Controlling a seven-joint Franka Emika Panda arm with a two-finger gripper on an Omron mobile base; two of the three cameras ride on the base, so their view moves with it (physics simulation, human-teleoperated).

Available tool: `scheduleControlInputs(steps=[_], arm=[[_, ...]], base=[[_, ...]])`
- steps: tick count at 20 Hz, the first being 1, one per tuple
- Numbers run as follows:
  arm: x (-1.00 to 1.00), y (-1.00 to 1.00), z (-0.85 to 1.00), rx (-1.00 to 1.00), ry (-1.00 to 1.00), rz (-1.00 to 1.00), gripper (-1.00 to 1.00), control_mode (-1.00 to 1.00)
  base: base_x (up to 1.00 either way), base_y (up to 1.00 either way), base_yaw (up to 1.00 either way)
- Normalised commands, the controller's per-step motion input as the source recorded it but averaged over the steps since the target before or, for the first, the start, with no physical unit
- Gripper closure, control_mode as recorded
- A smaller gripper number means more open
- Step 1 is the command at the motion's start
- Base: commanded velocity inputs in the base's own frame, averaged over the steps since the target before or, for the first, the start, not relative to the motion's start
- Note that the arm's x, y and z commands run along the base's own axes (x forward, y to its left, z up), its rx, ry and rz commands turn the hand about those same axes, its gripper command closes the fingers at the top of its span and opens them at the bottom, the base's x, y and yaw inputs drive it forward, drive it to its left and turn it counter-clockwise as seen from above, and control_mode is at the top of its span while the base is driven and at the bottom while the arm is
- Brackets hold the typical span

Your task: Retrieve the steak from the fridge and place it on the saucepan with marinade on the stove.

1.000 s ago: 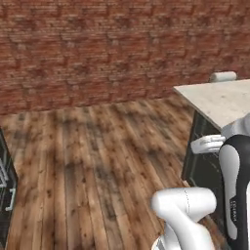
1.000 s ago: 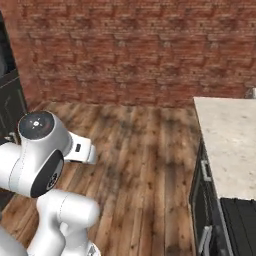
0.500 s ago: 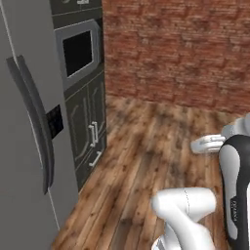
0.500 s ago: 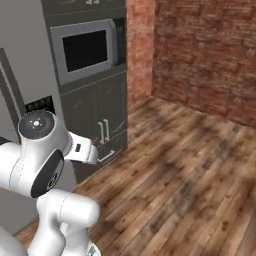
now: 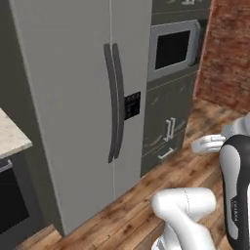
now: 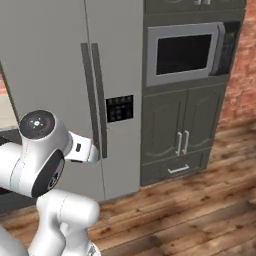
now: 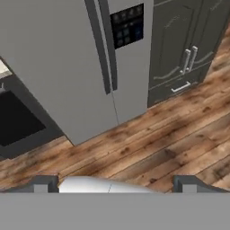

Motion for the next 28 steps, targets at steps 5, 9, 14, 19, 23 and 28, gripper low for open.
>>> scheduleControlInputs(steps=[5,9,14,19,23,28], arm=[[0.00,0.00,0.00,0.00,0.00,0.00,-1.00,1.00],[0.00,0.00,0.00,0.00,0.00,0.00,-1.00,1.00],[0.00,0.00,0.00,0.00,0.00,0.00,-1.00,1.00],[0.00,0.00,0.00,0.00,0.00,0.00,-1.00,1.00],[0.00,0.00,0.00,0.00,0.00,0.00,-1.00,1.00],[0.00,0.00,0.00,0.00,0.00,0.00,-1.00,1.00]], base=[[0.24,0.00,0.74],[0.37,-0.01,0.67],[0.17,-0.21,0.40],[0.00,-0.25,0.12],[-0.01,-0.58,0.06],[-0.08,-0.80,0.04]])
